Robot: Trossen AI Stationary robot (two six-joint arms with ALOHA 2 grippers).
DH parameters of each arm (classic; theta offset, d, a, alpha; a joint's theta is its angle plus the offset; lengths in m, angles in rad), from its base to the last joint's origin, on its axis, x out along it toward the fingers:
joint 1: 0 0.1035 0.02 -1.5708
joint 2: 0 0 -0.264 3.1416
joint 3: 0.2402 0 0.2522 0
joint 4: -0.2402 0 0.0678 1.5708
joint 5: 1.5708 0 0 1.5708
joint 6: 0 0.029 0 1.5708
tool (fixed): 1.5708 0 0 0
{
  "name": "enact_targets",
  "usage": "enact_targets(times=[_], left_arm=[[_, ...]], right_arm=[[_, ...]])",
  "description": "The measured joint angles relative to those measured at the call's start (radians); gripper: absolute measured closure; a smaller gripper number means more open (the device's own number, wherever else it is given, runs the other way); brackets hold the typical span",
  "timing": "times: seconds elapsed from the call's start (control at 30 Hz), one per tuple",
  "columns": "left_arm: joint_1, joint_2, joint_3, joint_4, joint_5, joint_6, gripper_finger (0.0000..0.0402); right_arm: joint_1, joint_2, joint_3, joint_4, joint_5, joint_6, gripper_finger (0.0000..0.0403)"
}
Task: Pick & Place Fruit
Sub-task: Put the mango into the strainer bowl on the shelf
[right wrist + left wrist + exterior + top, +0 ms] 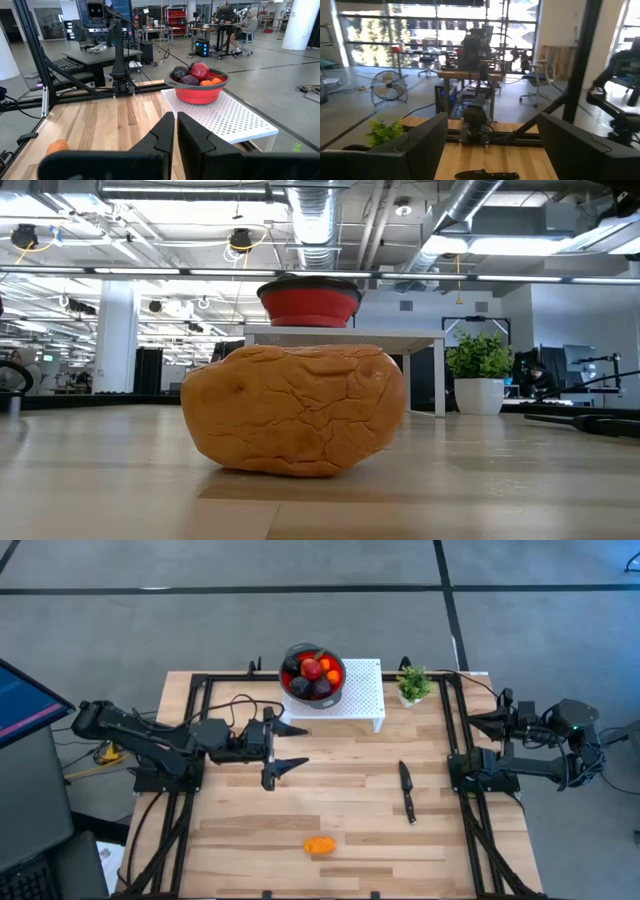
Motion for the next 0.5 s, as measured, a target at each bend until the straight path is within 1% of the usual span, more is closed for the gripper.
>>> enact_targets(times=[0.2,0.37,0.5], left_arm=[[-0.024,0.041,0.002,-0.006,0.065,0.005,0.0098],[-0.074,0.098,0.002,-0.007,0.066,0.015,0.0098],[-0.122,0.174,0.002,-0.004,0.063,0.032,0.0098]], right_arm=[[0.0,0.0,0.0,0.0,0.0,0.0,0.0386],[0.0,0.0,0.0,0.0,0.0,0.0,0.0386],[0.0,0.0,0.0,0.0,0.0,0.0,0.0386]])
